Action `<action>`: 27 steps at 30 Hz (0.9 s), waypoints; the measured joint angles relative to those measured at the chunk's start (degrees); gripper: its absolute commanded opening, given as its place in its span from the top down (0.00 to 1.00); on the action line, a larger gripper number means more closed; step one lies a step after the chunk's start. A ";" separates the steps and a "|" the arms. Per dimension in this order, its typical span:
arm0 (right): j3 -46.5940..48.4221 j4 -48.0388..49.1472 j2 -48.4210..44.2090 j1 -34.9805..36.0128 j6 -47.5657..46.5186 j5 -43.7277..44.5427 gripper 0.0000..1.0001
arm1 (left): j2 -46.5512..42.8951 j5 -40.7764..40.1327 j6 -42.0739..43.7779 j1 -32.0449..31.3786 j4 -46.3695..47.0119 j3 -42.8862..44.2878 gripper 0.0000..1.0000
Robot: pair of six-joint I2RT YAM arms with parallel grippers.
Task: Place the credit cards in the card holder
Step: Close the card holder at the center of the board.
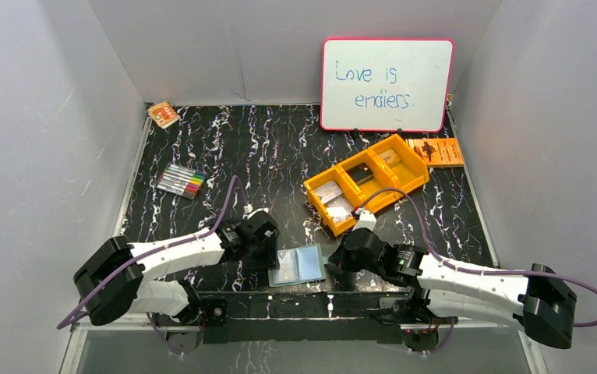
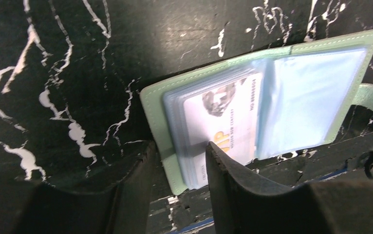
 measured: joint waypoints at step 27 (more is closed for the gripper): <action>9.42 3.80 5.53 0.00 -9.44 -4.46 1.00 | -13.57 -4.87 -4.00 0.28 -3.23 -3.52 0.55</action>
